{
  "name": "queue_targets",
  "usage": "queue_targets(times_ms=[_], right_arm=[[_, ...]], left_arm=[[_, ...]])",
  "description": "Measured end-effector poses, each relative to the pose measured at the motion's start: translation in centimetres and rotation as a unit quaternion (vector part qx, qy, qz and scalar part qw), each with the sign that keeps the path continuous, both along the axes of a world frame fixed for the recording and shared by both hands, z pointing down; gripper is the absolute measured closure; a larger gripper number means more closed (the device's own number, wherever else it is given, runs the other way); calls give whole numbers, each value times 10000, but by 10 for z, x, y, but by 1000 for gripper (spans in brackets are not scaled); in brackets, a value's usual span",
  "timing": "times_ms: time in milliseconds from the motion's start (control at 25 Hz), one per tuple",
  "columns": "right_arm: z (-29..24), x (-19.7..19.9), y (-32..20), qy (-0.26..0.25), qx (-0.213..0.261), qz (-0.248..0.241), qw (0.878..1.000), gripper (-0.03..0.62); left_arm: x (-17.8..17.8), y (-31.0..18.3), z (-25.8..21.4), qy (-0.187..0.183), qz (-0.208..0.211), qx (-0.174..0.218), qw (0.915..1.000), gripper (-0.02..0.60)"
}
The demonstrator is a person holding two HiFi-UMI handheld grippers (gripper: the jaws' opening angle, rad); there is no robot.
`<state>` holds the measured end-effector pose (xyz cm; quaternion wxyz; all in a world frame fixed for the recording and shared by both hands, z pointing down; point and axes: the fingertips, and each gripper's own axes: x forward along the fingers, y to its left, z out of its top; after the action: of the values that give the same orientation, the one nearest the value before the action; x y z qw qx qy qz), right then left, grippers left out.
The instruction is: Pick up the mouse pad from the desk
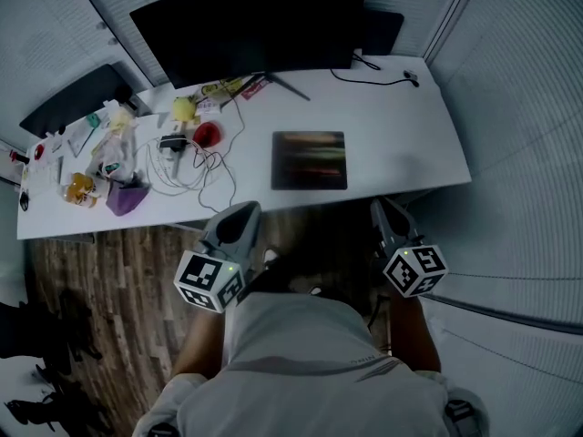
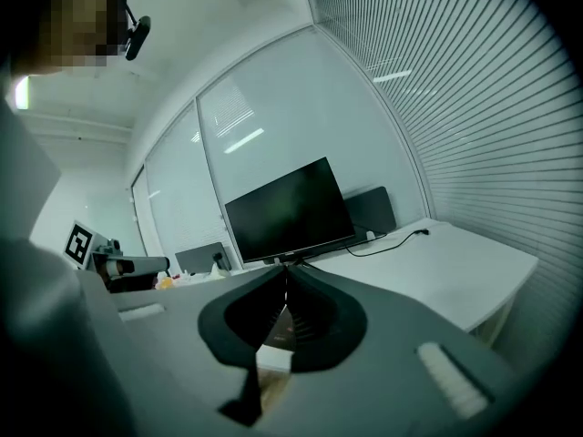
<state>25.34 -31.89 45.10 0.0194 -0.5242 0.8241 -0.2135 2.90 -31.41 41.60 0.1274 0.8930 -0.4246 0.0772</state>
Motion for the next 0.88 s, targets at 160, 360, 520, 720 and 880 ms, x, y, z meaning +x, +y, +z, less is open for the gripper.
queue_targets(times_ms=[160, 360, 520, 720, 880], right_arm=[[11, -18, -44, 226, -209, 125, 9994, 586], [16, -40, -98, 508, -585, 399, 9962, 586], [23, -50, -132, 661, -753, 655, 9928, 585], [49, -55, -159, 888, -1145, 554, 9879, 531], [86, -45, -184, 1174, -1634, 394, 9788, 473]], left_arm=[[-20, -50, 22, 127, 59, -214, 9997, 579], [-40, -115, 41, 250, 341, -489, 9979, 578], [-51, -150, 53, 228, 538, -595, 9965, 579], [-48, -174, 74, 132, 449, -892, 9949, 578], [-39, -198, 98, -168, 69, -991, 9949, 578]])
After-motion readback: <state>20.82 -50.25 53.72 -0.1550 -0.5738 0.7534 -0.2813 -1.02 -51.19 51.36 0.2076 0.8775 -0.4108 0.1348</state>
